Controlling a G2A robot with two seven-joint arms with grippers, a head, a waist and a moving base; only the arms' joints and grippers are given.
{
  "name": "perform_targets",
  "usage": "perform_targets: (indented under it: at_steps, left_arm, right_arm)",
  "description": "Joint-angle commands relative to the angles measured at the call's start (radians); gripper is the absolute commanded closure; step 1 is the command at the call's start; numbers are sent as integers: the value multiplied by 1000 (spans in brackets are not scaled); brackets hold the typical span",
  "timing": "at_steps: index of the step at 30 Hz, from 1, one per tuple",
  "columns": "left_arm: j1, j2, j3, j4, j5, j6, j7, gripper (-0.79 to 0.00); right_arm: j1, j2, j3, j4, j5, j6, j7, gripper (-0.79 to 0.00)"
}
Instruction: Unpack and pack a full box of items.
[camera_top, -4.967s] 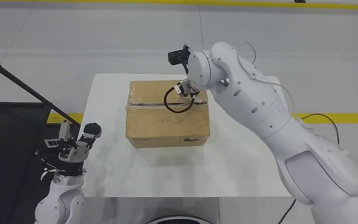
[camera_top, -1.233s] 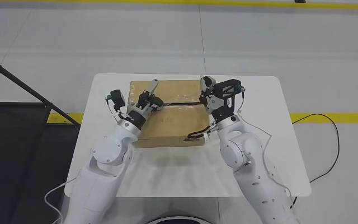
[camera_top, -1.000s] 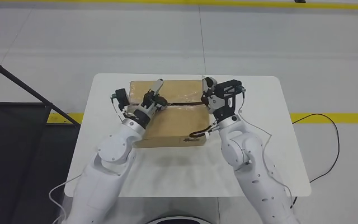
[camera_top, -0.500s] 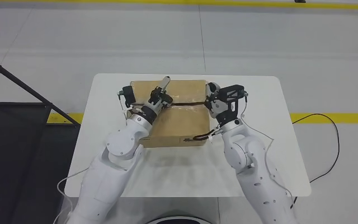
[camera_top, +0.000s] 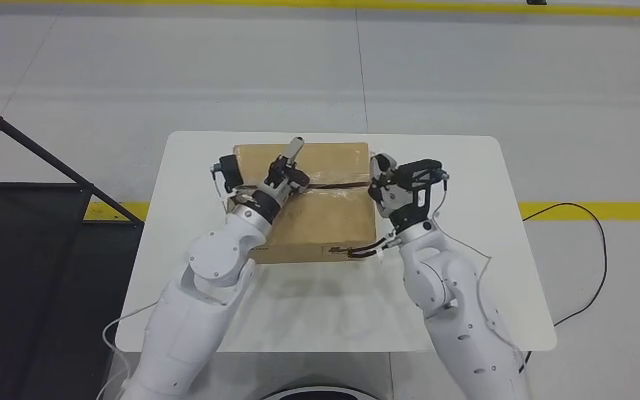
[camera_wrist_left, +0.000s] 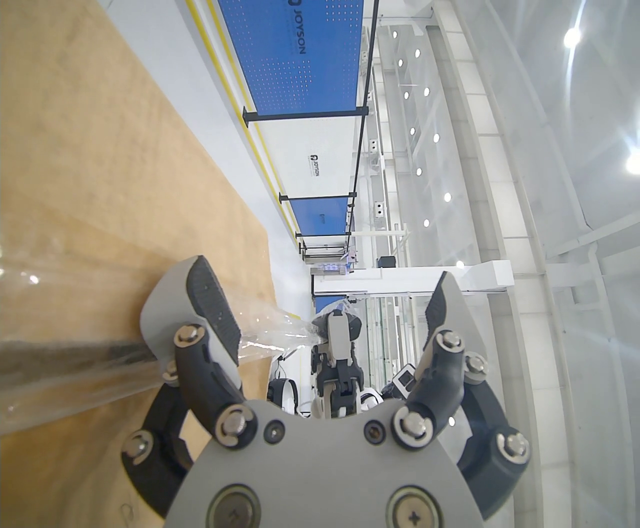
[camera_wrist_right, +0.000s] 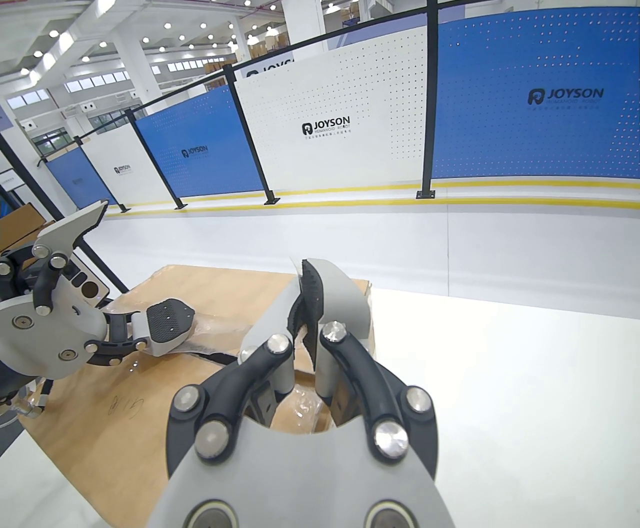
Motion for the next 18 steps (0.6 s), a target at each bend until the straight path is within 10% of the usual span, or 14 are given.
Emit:
perform_targets:
  at_steps: [1,18]
  left_arm:
    - [4,0,-3,-4,-2,-1,-1,-785]
    - [-21,-8,15,62,6,-3,10,-785]
  right_arm:
    - [-11,0,3,-10,5,-2,-4,0]
    - [15,-9,-3,35,11,47,54,0]
